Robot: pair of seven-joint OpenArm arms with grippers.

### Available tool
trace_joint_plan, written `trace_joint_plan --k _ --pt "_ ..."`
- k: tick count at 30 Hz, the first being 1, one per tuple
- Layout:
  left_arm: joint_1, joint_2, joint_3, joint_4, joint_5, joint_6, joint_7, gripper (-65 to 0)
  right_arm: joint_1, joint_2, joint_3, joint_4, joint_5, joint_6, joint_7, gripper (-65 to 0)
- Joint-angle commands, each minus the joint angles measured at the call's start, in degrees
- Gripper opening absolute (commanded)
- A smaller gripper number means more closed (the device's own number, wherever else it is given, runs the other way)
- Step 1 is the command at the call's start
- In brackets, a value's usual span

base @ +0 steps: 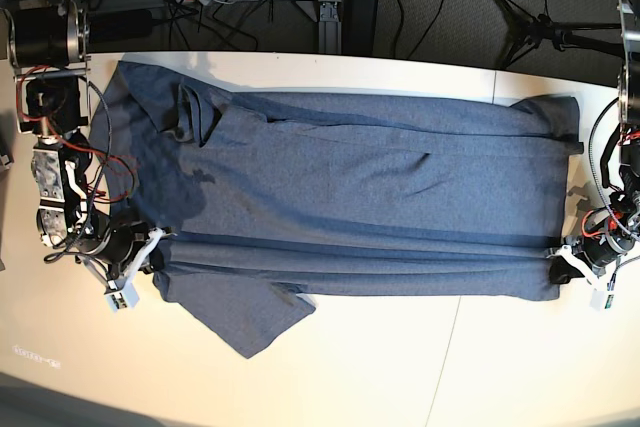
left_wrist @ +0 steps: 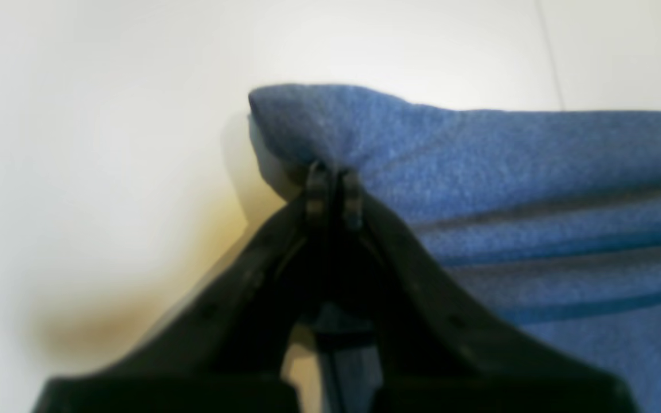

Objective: Fold the T-shirt properly
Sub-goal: 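Lift the unfolded long side with both grippers and fold it over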

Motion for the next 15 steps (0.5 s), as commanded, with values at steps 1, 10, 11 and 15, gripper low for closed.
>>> trace_joint_plan --k 1,10,11,15 --pt "-1.09 -2.05 -0.17 1.55 -0.92 -0.71 -0.98 -65.0 0.96 1.64 0.42 1.81 -0.31 1.01 0.50 -65.0" --pt "4.70 -4.57 -0.17 12.87 -4.85 -0.71 5.31 -65.0 -1.60 2.23 0.46 3.56 -0.28 1.01 0.44 -65.0" --pt "5.31 -4.63 -0.22 13.94 -5.01 -0.71 5.84 -65.0 -1.60 2.25 0.46 3.56 -0.28 1.01 0.44 -65.0" --pt "7.61 -4.96 -0.33 17.31 -4.87 -0.71 6.27 -65.0 -1.62 2.67 0.46 3.56 1.03 1.03 -0.74 -65.0"
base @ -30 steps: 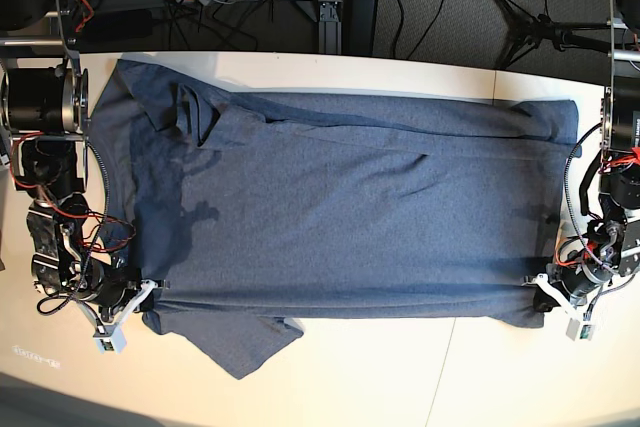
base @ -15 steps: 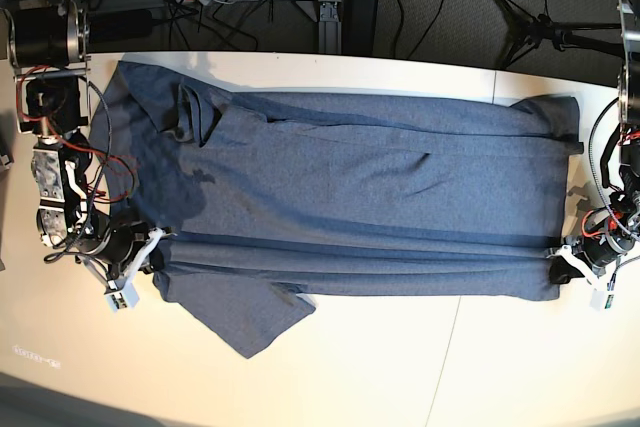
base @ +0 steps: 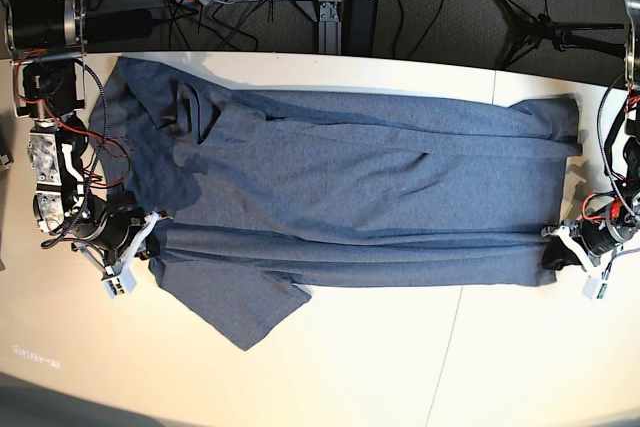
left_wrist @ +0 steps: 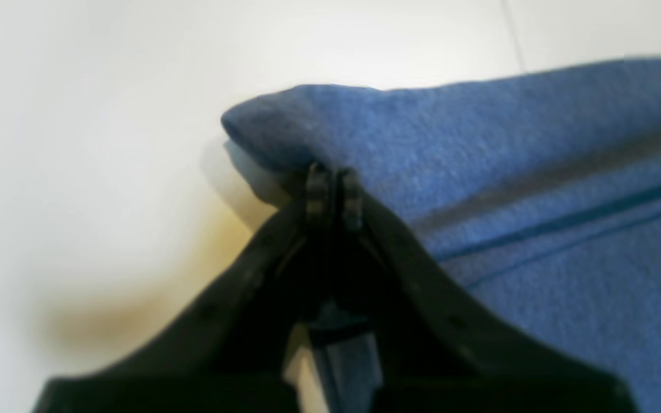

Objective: Fold the T-shirt properly
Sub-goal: 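Lift the unfolded long side with both grippers and fold it over, then open the right gripper and regrasp the shirt edge near the sleeve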

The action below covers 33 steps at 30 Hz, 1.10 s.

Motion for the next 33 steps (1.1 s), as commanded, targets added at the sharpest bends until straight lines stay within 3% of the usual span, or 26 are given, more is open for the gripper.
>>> trace_joint_plan --k 1,22,23,26,27,33 --pt "-1.16 -1.46 -0.39 1.01 -0.63 -0.73 -0.98 -65.0 1.51 1.25 0.50 0.96 0.09 1.01 0.24 -65.0" --pt "-1.03 -1.42 -0.39 1.09 0.81 -0.73 -2.80 -65.0 -2.21 1.18 0.50 1.07 2.19 0.96 2.56 -65.0" --pt "-1.03 -1.42 -0.39 1.09 0.79 -0.73 -2.82 -65.0 -2.16 1.18 0.50 1.07 2.19 0.96 2.93 -60.2" --pt "-1.01 -1.40 -0.39 1.09 0.81 -0.73 -3.21 -65.0 -2.12 1.18 0.50 1.11 2.19 0.92 3.85 -33.2" --pt "-1.03 -1.40 -0.39 1.09 0.83 -0.73 -3.45 -65.0 -2.12 1.18 0.50 1.18 2.19 0.92 4.11 -28.6" --pt "-1.03 -1.40 -0.39 1.09 0.83 -0.73 -3.61 -65.0 -2.10 1.20 0.59 4.39 2.16 0.81 4.87 -27.0"
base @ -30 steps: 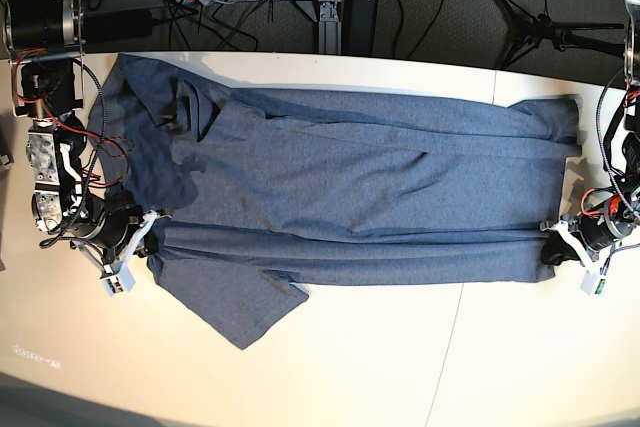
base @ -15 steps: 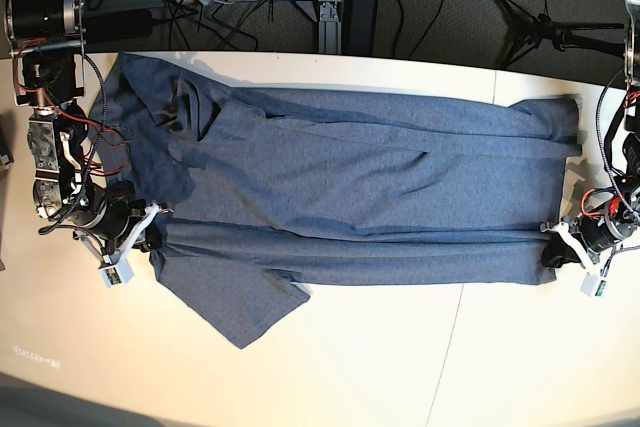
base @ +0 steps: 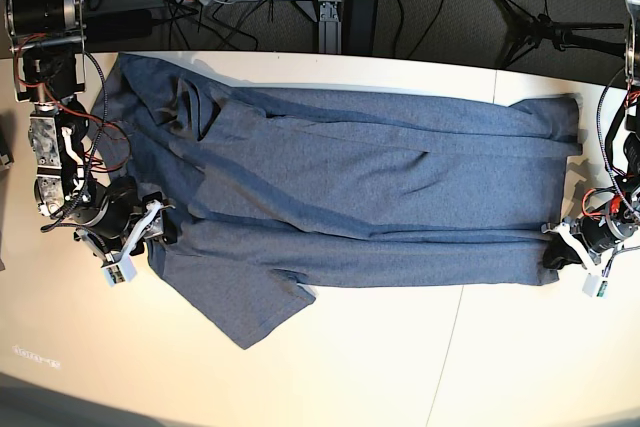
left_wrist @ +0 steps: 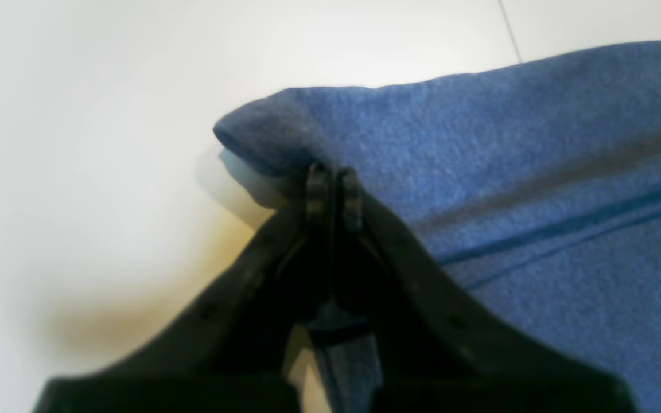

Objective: Fold the T-shirt properly
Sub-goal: 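Open the right gripper and regrasp the shirt edge near the sleeve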

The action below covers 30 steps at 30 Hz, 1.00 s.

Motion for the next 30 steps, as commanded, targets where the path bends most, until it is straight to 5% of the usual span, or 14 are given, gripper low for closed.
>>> trace_joint_plan --k 1,9,30 --pt "-1.53 -1.22 -0.39 0.76 -0.68 -0.73 -1.25 -65.0 1.62 0.79 0.70 2.19 0.66 0.76 1.16 -27.0" --pt "-1.53 -1.11 -0.39 0.76 1.88 -0.73 -1.25 -65.0 8.92 -0.31 7.04 2.60 0.68 0.76 1.05 -27.0" --pt "-1.57 -1.14 -0.39 0.81 2.05 -0.73 -0.31 -65.0 26.18 -5.20 8.92 -36.30 0.90 0.76 1.55 -28.3"
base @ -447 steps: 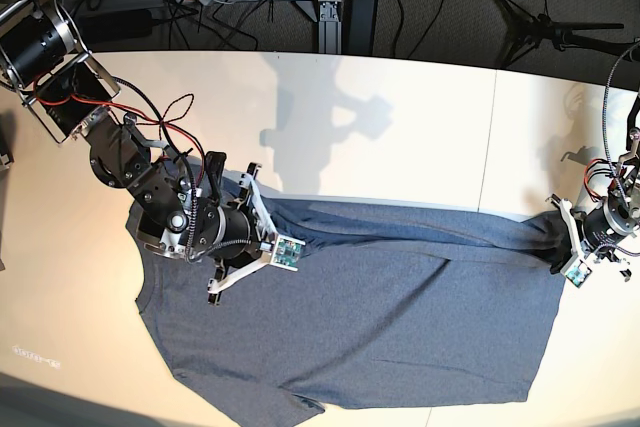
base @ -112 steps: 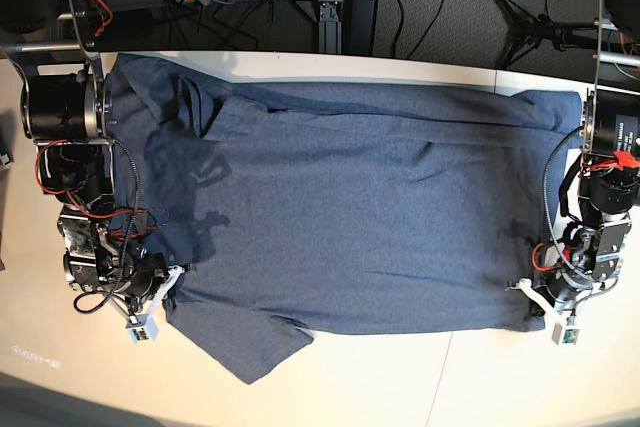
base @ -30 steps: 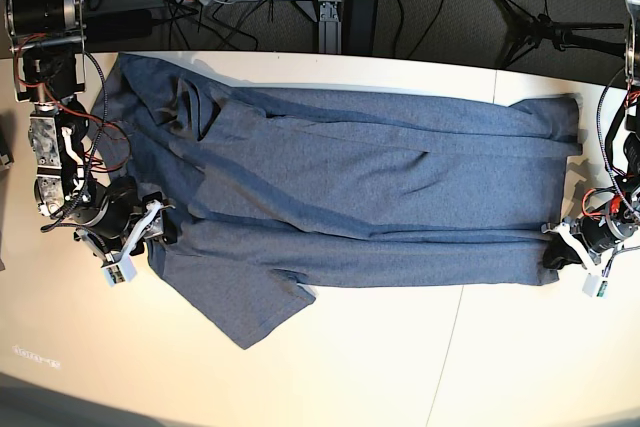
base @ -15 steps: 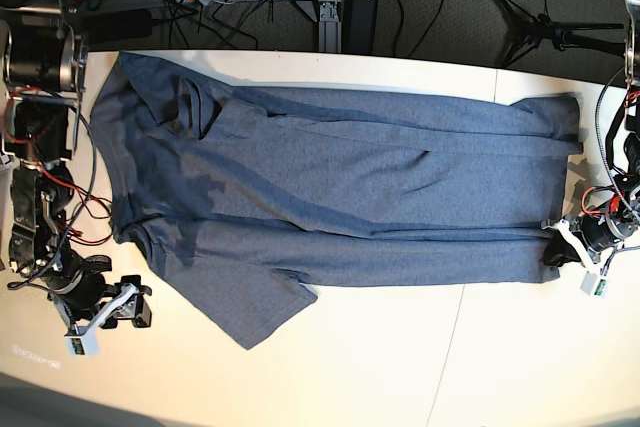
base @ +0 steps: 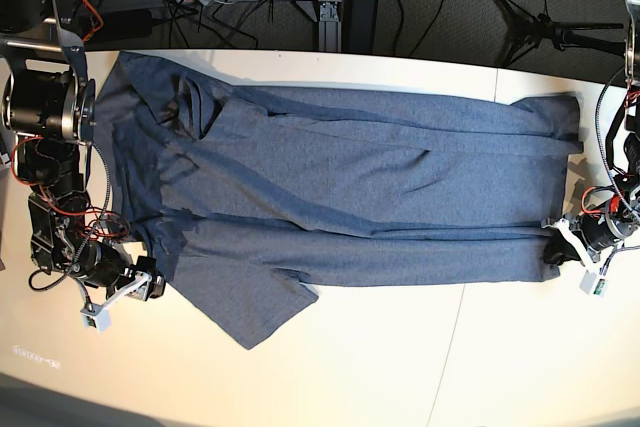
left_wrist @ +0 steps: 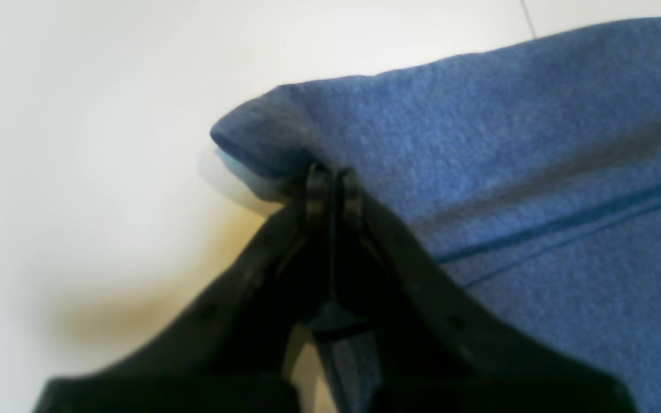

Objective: Fold the T-shirt properly
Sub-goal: 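Open the right gripper and regrasp the shirt edge near the sleeve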

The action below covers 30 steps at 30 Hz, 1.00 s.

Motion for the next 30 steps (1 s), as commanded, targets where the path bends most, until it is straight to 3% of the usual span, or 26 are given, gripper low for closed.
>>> trace_joint_plan --k 1,6,10,17,30 --pt "-1.60 -1.18 -0.39 0.79 -0.79 -0.73 -0.98 -65.0 2.27 0.76 0.24 0.24 -0.09 0.83 -0.24 -28.4" --pt "-1.57 -1.20 -0.39 0.79 -0.79 -0.73 -0.96 -65.0 2.32 0.39 0.24 -0.13 0.09 0.85 -0.28 -28.5" --pt "-1.57 -1.18 -0.39 0.79 -0.81 -0.73 -0.98 -65.0 2.32 -2.27 0.24 -0.13 -0.57 0.92 -0.31 -28.6" --pt "-1.57 -1.20 -0.39 0.90 -0.79 -0.73 -0.96 -65.0 2.91 -7.45 0.22 -0.11 -6.67 0.90 1.40 -28.6" --pt "-1.57 -1.18 -0.39 0.90 -0.83 -0.73 -0.98 -65.0 2.93 -10.69 -0.96 -0.09 -15.54 2.19 2.12 -28.6"
